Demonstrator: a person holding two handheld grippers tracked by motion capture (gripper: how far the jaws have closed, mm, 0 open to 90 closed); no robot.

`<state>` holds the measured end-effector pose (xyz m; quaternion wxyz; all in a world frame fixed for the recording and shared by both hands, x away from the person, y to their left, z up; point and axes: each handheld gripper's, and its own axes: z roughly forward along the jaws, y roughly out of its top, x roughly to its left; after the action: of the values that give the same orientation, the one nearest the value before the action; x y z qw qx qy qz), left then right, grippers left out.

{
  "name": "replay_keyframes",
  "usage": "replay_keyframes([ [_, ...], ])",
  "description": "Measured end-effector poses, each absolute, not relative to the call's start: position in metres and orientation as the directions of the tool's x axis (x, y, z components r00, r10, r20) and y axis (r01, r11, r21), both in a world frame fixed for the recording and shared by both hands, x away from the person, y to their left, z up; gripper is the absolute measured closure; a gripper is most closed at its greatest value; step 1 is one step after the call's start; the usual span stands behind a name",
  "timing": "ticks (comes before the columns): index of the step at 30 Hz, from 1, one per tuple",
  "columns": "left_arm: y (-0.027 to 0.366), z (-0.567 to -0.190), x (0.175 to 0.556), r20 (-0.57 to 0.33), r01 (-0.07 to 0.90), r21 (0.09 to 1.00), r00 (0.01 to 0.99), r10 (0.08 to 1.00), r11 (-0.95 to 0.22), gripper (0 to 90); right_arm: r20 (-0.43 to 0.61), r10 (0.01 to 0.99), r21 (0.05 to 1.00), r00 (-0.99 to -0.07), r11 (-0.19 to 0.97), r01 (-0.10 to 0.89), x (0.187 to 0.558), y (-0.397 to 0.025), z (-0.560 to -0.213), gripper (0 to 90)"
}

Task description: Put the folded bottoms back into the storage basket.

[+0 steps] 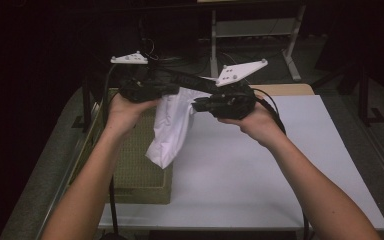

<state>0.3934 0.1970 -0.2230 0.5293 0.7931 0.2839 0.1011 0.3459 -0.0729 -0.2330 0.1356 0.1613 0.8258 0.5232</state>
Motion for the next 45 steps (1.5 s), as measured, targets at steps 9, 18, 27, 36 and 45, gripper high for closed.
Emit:
replay_keyframes([
  [9, 0.248, -0.229, 0.395, -0.146, 0.370, 0.894, 0.772, 0.618, -0.252, 77.5, -0.054, 0.350, 0.900, -0.935, 0.423, 0.107, 0.354, -0.024, -0.235, 83.3],
  [18, 0.297, -0.252, 0.398, -0.159, 0.416, 0.881, 0.709, 0.687, -0.225, 77.5, -0.033, 0.289, 0.888, -0.957, 0.448, 0.105, 0.362, 0.024, -0.255, 83.3],
  [27, 0.340, -0.280, 0.399, -0.167, 0.467, 0.860, 0.639, 0.751, -0.206, 77.4, -0.021, 0.244, 0.858, -0.970, 0.503, 0.108, 0.365, 0.065, -0.285, 83.3],
  [36, 0.357, -0.307, 0.402, -0.150, 0.499, 0.838, 0.598, 0.787, -0.219, 77.3, -0.016, 0.223, 0.824, -0.975, 0.555, 0.113, 0.364, 0.088, -0.308, 83.3],
  [45, 0.351, -0.328, 0.410, -0.136, 0.539, 0.806, 0.571, 0.810, -0.245, 77.2, 0.012, 0.219, 0.784, -0.976, 0.603, 0.145, 0.365, 0.087, -0.334, 83.2],
])
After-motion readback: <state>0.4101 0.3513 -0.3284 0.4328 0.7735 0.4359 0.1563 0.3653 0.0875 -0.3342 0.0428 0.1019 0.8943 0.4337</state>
